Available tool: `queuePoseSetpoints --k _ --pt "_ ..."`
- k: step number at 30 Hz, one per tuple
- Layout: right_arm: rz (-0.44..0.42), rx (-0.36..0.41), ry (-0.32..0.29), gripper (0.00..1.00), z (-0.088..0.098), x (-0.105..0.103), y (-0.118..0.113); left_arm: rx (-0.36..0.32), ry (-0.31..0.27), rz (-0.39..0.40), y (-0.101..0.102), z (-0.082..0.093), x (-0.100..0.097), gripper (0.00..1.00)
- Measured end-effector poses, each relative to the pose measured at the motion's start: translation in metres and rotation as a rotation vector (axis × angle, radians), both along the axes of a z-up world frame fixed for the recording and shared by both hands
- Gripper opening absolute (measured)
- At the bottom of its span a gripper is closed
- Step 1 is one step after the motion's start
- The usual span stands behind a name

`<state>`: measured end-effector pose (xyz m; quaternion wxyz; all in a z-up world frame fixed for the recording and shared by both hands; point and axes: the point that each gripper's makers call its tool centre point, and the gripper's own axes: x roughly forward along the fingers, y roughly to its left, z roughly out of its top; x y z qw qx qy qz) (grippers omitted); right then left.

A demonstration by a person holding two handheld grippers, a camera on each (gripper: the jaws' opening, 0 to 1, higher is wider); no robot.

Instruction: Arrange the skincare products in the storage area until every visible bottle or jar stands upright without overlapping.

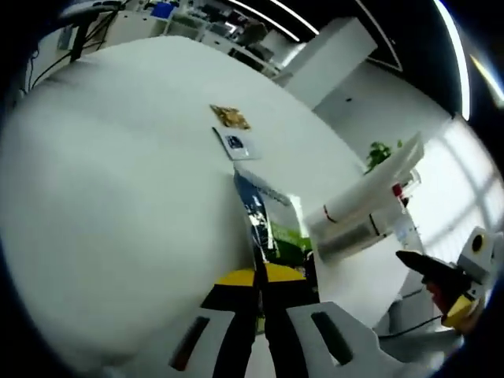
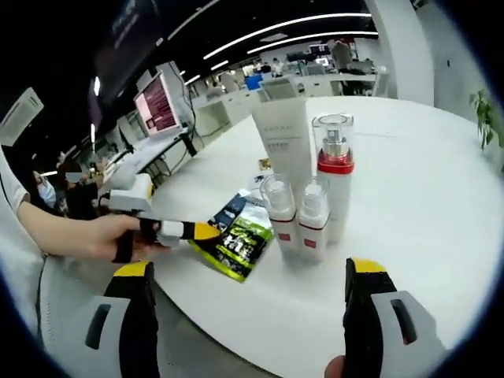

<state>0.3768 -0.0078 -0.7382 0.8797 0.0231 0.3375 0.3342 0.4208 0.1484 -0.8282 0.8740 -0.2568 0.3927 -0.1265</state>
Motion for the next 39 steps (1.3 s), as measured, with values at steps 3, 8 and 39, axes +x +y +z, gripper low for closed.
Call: queuePoseSetpoints --k 3,8,39 --pt "-0.011 -0.013 0.002 0.99 -0.002 0.000 -0.005 0.005 -0.009 0.001 -0.003 0.000 -0.001 0.00" --pt "-0.015 -0.013 0.028 0.99 -0.008 -0.003 -0.004 0.052 -0.020 -0.035 0.000 -0.002 0.002 0.00" --pt "-0.011 -0.068 0.040 0.99 -0.017 -0.005 -0.009 0.276 -0.046 -0.170 0.001 -0.001 -0.002 0.07"
